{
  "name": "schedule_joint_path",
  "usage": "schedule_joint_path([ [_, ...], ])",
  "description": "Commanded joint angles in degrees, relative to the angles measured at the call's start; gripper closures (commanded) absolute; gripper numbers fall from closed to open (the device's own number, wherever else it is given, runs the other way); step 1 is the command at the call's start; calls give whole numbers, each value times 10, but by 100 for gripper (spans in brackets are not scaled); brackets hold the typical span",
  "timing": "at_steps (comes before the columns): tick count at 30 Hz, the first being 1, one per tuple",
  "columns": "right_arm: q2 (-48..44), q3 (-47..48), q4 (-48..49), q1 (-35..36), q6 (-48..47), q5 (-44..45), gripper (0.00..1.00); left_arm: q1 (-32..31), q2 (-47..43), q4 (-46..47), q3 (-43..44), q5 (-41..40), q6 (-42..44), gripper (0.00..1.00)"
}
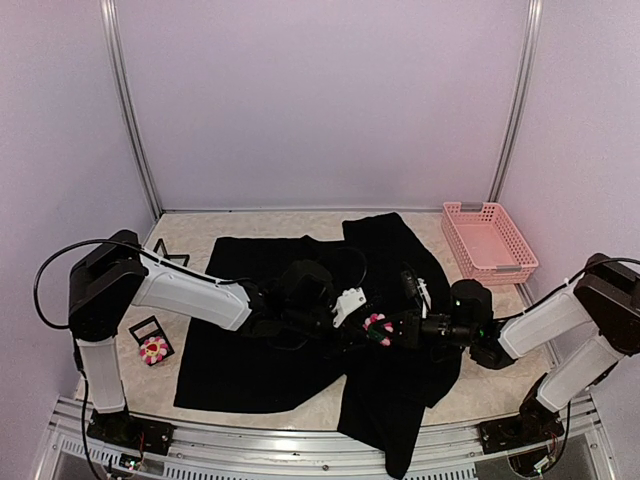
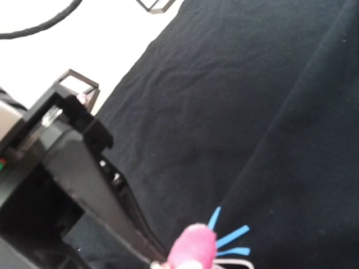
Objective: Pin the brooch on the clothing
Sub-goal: Pass from the right arm to the left
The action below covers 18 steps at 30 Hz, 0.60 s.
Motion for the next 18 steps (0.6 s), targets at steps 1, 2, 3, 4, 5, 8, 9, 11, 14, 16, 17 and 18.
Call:
schedule_joint_path([
  [1,17,0,40,16,-4,-75,100,19,-14,32,-18,18,14,67],
  [2,22,-2,43,16,-11,-80,100,25,-16,41,-25,27,13,65],
  [3,27,-5,43,16,-18,-81,100,31,-21,53,-32,39,10,64],
  [4,32,-5,39,16,-26,-81,100,37,-23,62,-36,53,8,63],
  [5,36,-4,35,17,-33,-82,100,44,-22,66,-37,68,7,63],
  [8,41,1,25,17,-44,-78,100,48,-9,64,-25,93,8,62],
  [9,42,0,25,17,-46,-78,100,48,-2,62,-19,103,10,62],
  [11,41,2,25,17,-50,-80,100,47,10,56,-7,121,12,62],
  [14,39,3,20,16,-56,-84,100,45,30,38,12,144,15,62],
  [16,36,2,18,16,-61,-85,100,45,35,40,11,160,16,62],
  [17,34,1,20,17,-64,-86,100,45,36,40,11,168,16,61],
  [18,32,1,23,16,-68,-89,100,45,37,40,11,173,16,61],
])
